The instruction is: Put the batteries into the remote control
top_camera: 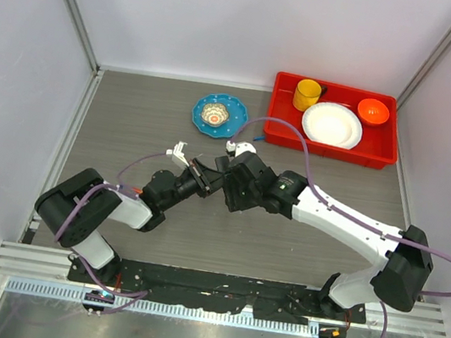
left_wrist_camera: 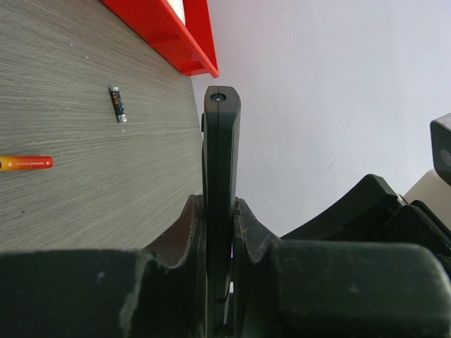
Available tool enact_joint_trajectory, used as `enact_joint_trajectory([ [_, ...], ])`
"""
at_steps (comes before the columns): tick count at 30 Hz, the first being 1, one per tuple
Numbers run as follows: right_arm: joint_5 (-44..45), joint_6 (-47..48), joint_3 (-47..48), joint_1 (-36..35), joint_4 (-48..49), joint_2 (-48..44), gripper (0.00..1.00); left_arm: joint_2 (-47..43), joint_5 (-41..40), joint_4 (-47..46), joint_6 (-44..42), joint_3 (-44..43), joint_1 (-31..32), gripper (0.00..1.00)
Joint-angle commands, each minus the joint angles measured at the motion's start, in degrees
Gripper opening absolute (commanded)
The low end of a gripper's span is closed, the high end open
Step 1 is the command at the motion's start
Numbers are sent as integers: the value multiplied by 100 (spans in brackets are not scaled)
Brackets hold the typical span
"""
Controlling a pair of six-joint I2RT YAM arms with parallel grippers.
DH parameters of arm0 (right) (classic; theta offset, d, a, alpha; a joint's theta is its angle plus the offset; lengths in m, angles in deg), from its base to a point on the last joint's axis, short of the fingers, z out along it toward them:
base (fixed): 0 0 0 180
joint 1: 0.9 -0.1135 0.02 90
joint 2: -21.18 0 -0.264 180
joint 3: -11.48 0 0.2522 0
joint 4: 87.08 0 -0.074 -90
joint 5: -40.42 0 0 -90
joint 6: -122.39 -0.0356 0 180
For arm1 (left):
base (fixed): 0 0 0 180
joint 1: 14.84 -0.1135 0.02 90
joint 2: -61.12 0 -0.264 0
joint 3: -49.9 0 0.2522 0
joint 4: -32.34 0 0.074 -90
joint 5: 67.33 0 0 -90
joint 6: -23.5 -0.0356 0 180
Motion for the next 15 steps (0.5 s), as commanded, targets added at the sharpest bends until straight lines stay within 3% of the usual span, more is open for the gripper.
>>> enact_joint_trajectory([
  [1,64,-5,-140,140,82,-113,25,-332,120,-1711,73,-29,83,0],
  [15,-50,-31,-263,246,196,-113,25,-455,111,-1711,117,-73,189,0],
])
